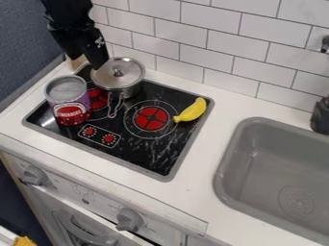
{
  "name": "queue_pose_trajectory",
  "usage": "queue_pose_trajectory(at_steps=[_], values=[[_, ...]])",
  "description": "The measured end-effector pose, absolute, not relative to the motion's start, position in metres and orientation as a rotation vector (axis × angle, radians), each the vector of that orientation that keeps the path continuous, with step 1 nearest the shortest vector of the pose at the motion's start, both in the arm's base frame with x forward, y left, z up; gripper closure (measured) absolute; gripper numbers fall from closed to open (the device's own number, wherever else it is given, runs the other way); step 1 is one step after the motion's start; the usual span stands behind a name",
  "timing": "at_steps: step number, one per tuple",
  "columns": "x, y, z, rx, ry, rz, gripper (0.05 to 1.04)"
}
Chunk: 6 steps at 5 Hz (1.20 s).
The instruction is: Moved the can from the front left to the front right of the stove
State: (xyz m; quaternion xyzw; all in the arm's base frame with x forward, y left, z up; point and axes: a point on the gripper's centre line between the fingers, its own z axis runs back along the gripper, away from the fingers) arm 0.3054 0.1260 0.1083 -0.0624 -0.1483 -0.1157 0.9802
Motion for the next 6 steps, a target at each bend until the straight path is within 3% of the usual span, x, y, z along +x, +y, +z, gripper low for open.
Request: queue_pose_trajectory(at_steps=[1,3,5,6], values=[[0.304,0.126,0.098,-0.142,-0.268,-0.229,0.085],[0.293,0.144,0.109,-0.100,-0.220,-0.296,0.085],[0.265,0.193,0.108,0.052,-0.172,-0.417,0.085],[0.257,0.218,0.089,0.090,-0.107,-0.472,0.085]])
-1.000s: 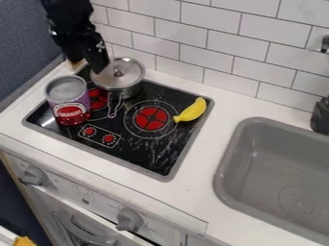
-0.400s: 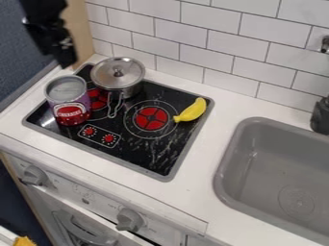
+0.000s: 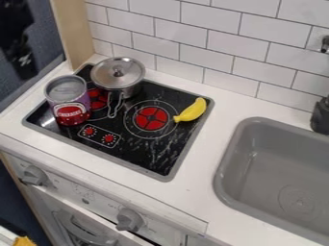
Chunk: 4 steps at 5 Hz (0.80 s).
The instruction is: Moved the can from the front left to the front right of the stove
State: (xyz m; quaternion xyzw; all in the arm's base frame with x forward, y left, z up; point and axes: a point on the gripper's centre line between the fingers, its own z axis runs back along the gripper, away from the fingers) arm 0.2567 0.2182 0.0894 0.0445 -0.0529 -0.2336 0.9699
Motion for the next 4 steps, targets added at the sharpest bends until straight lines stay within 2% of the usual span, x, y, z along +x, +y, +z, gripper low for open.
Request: queue_pose_trajectory(at_steps=[1,2,3,4], values=[[0.257,0.239,0.065,0.114,-0.061,-0.499,0.085],[0.261,0.247,0.037,0.099,-0.018,-0.549,0.085],[0.267,0.246,0.025,0.063,-0.034,-0.597,0.085],[0.271,0.244,0.024,0.066,-0.046,-0.634,0.085]])
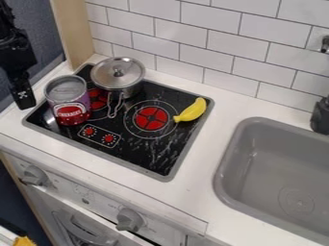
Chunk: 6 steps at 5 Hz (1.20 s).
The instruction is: Moved the can from the front left to the front right of the stove
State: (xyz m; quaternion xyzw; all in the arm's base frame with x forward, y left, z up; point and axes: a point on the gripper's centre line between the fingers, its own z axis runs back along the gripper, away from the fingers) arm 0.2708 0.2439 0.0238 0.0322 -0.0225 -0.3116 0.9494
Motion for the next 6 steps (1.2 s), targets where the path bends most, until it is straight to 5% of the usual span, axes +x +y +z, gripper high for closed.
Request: queue_pose_trajectory(at_steps=[6], values=[[0.301,0.144,0.003,-0.006,-0.049,-0.907,0.085]])
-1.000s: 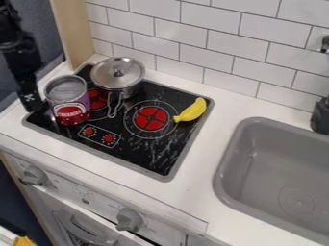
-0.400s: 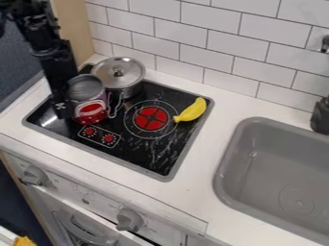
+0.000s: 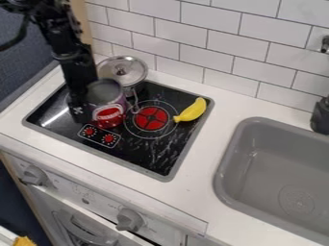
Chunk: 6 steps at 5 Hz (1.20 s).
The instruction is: Moved the can from the front left to the front right of the stove
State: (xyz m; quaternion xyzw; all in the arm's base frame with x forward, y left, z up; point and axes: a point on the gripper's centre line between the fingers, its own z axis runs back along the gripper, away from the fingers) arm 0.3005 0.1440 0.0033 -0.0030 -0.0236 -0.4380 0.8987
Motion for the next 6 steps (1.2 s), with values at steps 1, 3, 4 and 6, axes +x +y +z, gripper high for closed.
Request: queue_pose_trajectory(at_steps=[1,3,4,6], values=[[0.301,0.123,0.003,-0.010,-0.046,-0.966,0.085],[0.294,0.070,0.009,-0.009,-0.054,-1.126,0.085],[0.286,0.051,0.008,-0.037,-0.048,-1.162,0.085],[0.280,0.037,0.005,-0.076,-0.039,-1.189,0.085]])
